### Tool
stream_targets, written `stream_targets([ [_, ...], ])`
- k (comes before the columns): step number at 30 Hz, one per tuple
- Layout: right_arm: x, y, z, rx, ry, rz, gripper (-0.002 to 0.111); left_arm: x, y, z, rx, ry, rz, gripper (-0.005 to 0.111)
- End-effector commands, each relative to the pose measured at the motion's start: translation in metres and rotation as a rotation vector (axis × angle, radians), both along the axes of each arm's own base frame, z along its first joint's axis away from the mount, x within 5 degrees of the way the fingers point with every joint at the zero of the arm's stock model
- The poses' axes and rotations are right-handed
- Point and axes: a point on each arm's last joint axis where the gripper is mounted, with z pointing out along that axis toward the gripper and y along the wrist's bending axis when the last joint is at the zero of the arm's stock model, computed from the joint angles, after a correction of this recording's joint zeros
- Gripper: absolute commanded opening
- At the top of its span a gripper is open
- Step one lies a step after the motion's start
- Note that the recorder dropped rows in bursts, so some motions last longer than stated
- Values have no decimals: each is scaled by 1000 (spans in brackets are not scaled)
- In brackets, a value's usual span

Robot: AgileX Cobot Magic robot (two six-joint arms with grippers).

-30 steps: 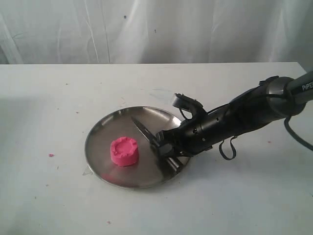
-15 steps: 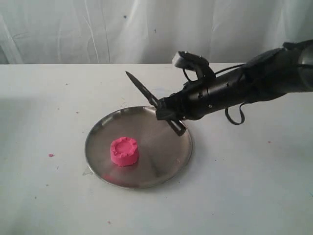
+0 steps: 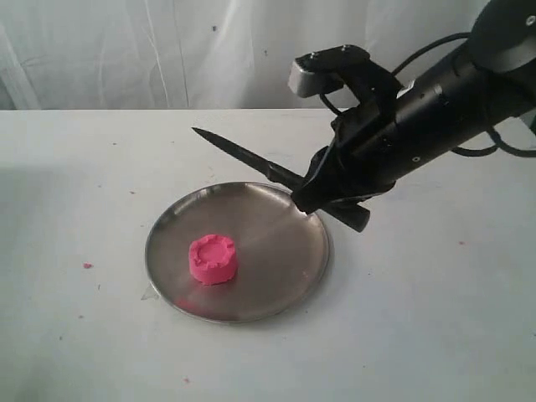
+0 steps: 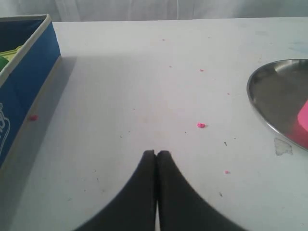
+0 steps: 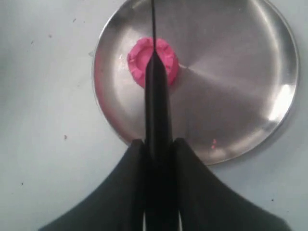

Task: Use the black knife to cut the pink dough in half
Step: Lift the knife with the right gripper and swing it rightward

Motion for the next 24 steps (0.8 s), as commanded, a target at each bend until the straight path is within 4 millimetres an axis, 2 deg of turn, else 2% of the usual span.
stream_targets([
  [1,-19,0,9,-45,-20,-34,0,0,0,-1,-7,-3,-4,0],
  [8,-45,-14,0,-12,-165,-228,0,0,0,-1,-7,-3,-4,0],
  [11,-68,-22,1,-4,-226,-192,0,0,0,-1,-7,-3,-4,0],
  [17,-96,-36,-1,-3,-237,-171,0,0,0,-1,-7,-3,-4,0],
  [24,-109,-44,1,-26,-214,-147,0,0,0,-1,-7,-3,-4,0],
])
